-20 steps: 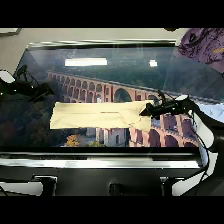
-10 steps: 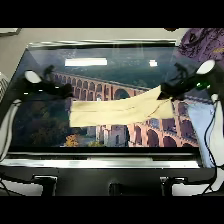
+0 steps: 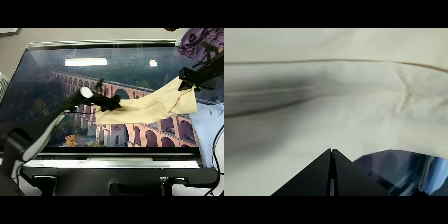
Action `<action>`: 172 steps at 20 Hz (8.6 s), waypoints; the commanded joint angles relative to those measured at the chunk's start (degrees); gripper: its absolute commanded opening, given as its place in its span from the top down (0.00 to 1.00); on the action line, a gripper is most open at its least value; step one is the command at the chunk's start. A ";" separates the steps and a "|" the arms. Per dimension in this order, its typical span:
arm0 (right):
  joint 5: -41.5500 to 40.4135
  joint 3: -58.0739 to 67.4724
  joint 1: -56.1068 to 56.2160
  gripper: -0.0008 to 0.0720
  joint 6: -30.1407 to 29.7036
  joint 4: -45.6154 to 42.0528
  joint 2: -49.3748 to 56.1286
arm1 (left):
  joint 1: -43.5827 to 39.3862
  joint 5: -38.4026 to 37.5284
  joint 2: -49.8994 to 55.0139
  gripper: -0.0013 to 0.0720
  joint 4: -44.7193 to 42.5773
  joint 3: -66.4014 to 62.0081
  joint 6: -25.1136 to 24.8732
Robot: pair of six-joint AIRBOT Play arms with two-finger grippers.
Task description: Fold the clothes and pants, and hang the long-sleeved shirts on hangers.
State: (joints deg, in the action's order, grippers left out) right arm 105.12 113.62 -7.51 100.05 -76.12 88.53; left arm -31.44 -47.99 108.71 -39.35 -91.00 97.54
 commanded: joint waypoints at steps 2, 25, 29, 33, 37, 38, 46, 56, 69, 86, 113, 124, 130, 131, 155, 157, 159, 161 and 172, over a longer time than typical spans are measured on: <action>1.25 1.29 -0.02 0.94 1.79 -0.39 -1.40 | -9.18 3.34 9.25 0.96 8.15 -11.63 1.92; -7.80 1.29 21.81 0.94 15.58 -1.27 1.95 | 10.75 -36.13 -6.01 0.96 -47.10 -26.88 14.53; -11.93 1.29 33.97 0.94 19.80 -2.78 10.45 | 19.19 -40.13 -13.42 0.95 -48.96 -26.88 10.16; -18.05 1.29 39.60 0.94 22.40 -2.51 19.23 | 25.09 -40.74 -17.25 0.95 -48.96 -26.88 8.70; -23.28 1.29 40.19 0.94 23.89 -1.01 24.57 | 27.50 -41.46 -17.88 0.95 -48.96 -26.84 8.70; -24.46 1.29 40.19 0.94 23.87 -0.98 25.00 | 27.76 -41.51 -17.88 0.95 -48.94 -26.77 8.70; -30.49 1.29 40.13 0.94 25.35 -2.51 25.16 | 27.76 -41.59 -17.86 0.95 -48.72 -26.75 8.72; -32.28 1.29 36.59 0.94 32.83 -17.07 17.73 | 27.78 -41.27 -17.84 0.95 -48.72 -26.34 8.70; -27.58 1.29 36.63 0.94 26.82 0.44 19.80 | 27.78 -40.92 -17.84 0.95 -48.74 -24.26 8.70; -41.94 1.31 36.63 0.30 18.49 14.53 26.71 | 27.78 -38.99 -17.27 0.95 -48.76 -24.26 8.72; -43.91 -50.49 0.66 0.09 -28.57 43.34 9.75 | 27.78 -38.99 -17.25 0.95 -48.76 -24.26 8.72; -47.89 -41.88 2.29 0.94 -25.22 51.63 9.27 | 27.78 -39.01 -17.27 0.95 -48.76 -24.26 8.74; -43.74 -19.69 -9.44 0.94 -11.82 43.58 9.20 | 27.78 -38.99 -17.27 0.95 -48.76 -24.26 8.76; -43.60 -17.14 -11.02 0.94 -9.70 42.21 9.20 | 27.78 -39.01 -17.27 0.95 -48.76 -24.26 8.76; -37.62 -8.46 -33.35 0.94 25.00 12.22 -2.10 | 27.78 -40.28 -17.27 0.95 -48.72 -24.26 9.60; -34.62 -8.48 -33.35 0.94 28.48 7.15 -2.93 | 27.78 -40.92 -17.27 0.95 -48.72 -24.26 9.57; -29.40 -8.48 -33.35 0.94 30.47 -1.18 -4.09 | 27.78 -41.18 -17.29 0.95 -48.72 -24.26 9.57; -23.26 -8.61 -33.35 0.94 29.73 -8.15 -5.05 | 27.78 -41.18 -17.44 0.95 -48.72 -24.26 9.57; -11.21 -12.79 -33.35 0.94 23.34 -24.13 -9.01 | 27.78 -43.60 -17.59 0.95 -48.72 -24.28 9.57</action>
State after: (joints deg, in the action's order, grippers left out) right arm 91.31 103.48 -40.84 125.03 -97.19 80.27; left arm -3.68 -91.18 91.13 -88.07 -115.28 107.11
